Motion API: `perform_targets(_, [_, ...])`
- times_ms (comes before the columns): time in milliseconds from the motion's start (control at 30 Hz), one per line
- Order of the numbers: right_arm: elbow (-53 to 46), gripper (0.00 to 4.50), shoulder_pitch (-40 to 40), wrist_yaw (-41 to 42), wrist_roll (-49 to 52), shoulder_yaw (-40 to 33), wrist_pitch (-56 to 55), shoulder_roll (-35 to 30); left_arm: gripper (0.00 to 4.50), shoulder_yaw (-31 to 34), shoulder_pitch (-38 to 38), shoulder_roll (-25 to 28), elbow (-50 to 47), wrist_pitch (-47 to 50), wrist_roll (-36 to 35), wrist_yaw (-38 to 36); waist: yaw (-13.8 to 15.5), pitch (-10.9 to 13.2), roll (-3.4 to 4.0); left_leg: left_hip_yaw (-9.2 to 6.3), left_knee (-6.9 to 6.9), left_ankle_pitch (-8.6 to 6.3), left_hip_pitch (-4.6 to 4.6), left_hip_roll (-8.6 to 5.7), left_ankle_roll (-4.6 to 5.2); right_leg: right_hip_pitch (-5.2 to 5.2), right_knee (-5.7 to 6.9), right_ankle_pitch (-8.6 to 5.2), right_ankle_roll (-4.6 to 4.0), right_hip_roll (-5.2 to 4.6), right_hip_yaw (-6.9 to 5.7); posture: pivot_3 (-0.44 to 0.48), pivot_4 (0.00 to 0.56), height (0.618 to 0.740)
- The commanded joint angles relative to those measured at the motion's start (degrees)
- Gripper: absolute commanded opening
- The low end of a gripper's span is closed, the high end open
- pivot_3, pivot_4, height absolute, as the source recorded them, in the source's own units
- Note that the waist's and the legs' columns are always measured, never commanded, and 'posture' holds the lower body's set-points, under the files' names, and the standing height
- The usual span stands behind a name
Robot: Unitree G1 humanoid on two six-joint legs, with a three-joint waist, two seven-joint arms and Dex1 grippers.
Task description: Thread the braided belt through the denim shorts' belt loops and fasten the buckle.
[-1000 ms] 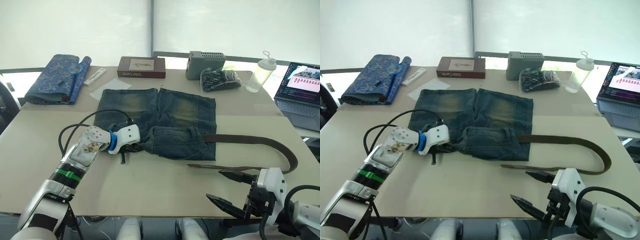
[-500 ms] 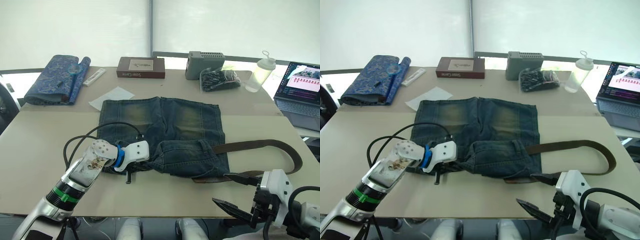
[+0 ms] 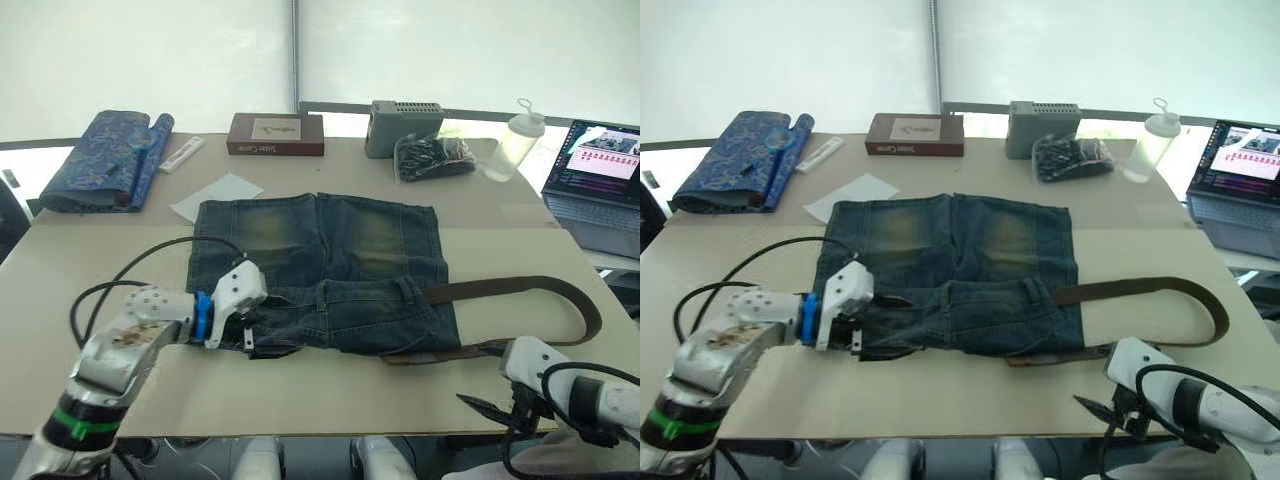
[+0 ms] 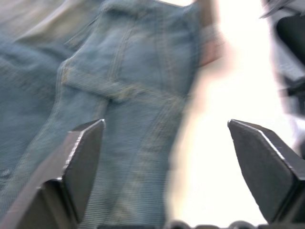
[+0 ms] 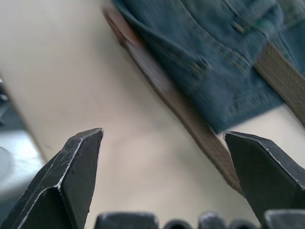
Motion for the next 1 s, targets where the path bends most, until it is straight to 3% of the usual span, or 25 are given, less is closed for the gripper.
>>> perform_targets(33, [4.07, 4.5, -3.68, -0.59, -4.94, 3.12, -4.51, -0.86, 4.41, 3.09, 0.78, 1.32, -5.67, 1.75, -5.02, 0.78, 0.0, 0.01, 0.0, 0.0, 0.0, 0.0, 0.01, -0.01, 0.0, 0.01, 0.0, 0.0, 0.0, 0.0, 0.0, 0.0, 0.15, 0.718])
perform_targets(100, [8.18, 4.24, -6.97, -0.2, -7.81, 6.6, -6.99, -1.36, 4.47, 2.78, 1.55, 1.69, -7.15, 0.88, -5.4, 1.76, 0.13, 0.0, 0.0, -0.02, 0.01, 0.0, 0.06, -0.02, 0.0, 0.05, 0.01, 0.0, 0.0, 0.0, 0.0, 0.0, 0.15, 0.718])
perform_targets(300, [16.77, 2.34, -14.63, 0.74, -13.05, 12.63, -12.43, -1.57, 4.5, 1.78, 2.74, 1.25, -9.28, 0.29, -5.79, 5.8, 0.02, 0.02, -0.04, -0.01, 0.01, 0.0, 0.06, -0.03, 0.01, 0.07, 0.01, 0.0, 0.0, 0.02, 0.01, 0.0, 0.15, 0.718])
perform_targets(500, [14.58, 0.22, -14.98, 5.24, -10.15, 9.86, -9.69, -3.63, 4.5, 2.22, 4.15, 0.99, -10.02, 0.22, -6.91, 8.68, 0.07, 0.01, -0.02, 0.0, 0.01, 0.01, 0.06, -0.04, 0.01, 0.07, 0.06, 0.01, 0.01, 0.02, 0.02, 0.0, 0.15, 0.718])
perform_targets(533, [13.46, 0.06, -14.65, 6.33, -8.7, 8.54, -8.09, -4.15, 4.5, 2.12, 4.25, 0.94, -10.07, 0.12, -7.15, 9.05, 0.14, 0.01, -0.02, 0.0, 0.01, 0.01, 0.06, -0.05, 0.01, 0.07, 0.06, 0.01, 0.01, 0.0, 0.03, 0.0, 0.15, 0.718])
perform_targets(800, [4.78, 0.06, -14.98, 16.74, 6.33, -0.44, 5.8, -8.58, 4.5, -0.92, 2.14, -1.18, -9.0, -1.04, -7.67, 11.09, 0.24, 0.02, 0.01, -0.03, 0.01, 0.01, 0.06, -0.05, 0.01, 0.09, 0.08, 0.01, 0.02, 0.03, 0.02, 0.0, 0.15, 0.718])
perform_targets(900, [3.84, 0.06, -18.62, 18.15, 11.44, 0.01, 10.51, -8.92, 4.5, -1.96, 0.29, -2.86, -8.17, -0.75, -8.2, 11.95, 0.15, 0.03, -0.01, -0.03, 0.02, 0.01, 0.08, -0.05, 0.01, 0.09, 0.08, 0.01, 0.02, 0.03, 0.03, 0.0, 0.15, 0.718])
perform_targets(1000, [6.52, 0.06, -20.74, 19.51, 9.28, 3.5, 8.94, -10.48, 4.5, -3.23, -0.74, -3.49, -7.23, -1.25, -7.22, 12.06, 0.07, 0.03, 0.0, -0.03, 0.02, 0.01, 0.06, -0.05, 0.01, 0.07, 0.07, 0.01, 0.02, 0.05, 0.02, 0.0, 0.15, 0.718])
